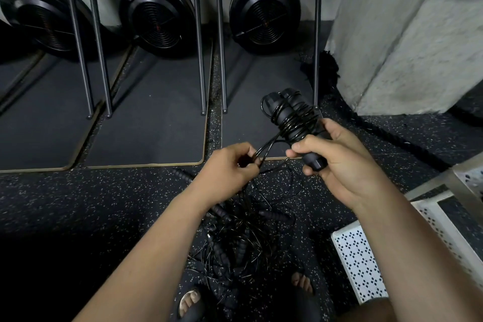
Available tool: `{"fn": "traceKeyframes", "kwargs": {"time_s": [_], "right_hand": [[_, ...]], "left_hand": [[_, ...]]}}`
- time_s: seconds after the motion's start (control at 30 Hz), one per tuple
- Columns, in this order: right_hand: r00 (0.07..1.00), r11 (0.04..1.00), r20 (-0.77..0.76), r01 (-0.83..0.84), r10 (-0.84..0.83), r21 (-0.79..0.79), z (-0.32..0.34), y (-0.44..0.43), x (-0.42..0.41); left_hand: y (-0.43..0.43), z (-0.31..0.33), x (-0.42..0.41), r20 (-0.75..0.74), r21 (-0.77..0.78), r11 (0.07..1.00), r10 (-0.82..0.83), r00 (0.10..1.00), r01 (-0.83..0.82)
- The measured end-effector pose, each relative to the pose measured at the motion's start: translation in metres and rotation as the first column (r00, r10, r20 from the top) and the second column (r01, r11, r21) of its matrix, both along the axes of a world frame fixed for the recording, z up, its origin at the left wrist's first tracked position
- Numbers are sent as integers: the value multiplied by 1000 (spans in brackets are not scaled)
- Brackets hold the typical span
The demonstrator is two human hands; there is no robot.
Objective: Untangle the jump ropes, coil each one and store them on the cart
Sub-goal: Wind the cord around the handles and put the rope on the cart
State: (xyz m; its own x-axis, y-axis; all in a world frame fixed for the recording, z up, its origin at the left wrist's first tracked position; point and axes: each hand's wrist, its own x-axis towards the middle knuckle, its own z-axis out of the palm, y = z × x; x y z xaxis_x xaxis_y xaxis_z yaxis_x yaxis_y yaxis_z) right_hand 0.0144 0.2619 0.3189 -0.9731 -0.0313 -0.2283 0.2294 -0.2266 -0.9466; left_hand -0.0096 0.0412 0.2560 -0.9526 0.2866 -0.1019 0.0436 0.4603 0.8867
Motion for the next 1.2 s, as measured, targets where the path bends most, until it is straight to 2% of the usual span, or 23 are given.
{"fn": "traceKeyframes", "kwargs": {"time_s": [0.1,0.17,0.37,0.57,0.7,0.9,1.07,1.2], "right_hand": [[1000,1000,1,17,-17,0,-1,0,0],[999,999,-3,33,-33,0,-1,0,0],[998,998,-15,60,-60,3,0,3,-1],[995,996,-23,93,-93,-3,1,7,-3],[996,996,-21,92,-92,-3,1,8,-3],[999,999,-11,50,-49,21,-1,4,-2],[1000,1000,-2,10,-10,10,-1,0,0],[1000,1000,-2,2,-2,27,-3,-2,0]], "left_hand": [[0,-8,-3,-198,-128,991,22,980,-48],[-1,-12,-5,-250,-149,984,54,967,-94],[-9,-11,-11,-203,-84,971,204,958,-224],[-25,-7,-19,-141,-176,858,464,875,-483],[-35,-4,-21,-179,-181,815,522,834,-550],[-25,-2,-21,-231,-150,861,447,864,-486],[-4,2,-8,-105,-23,976,213,971,-216],[12,-4,4,-100,-50,999,15,995,-20]]}}
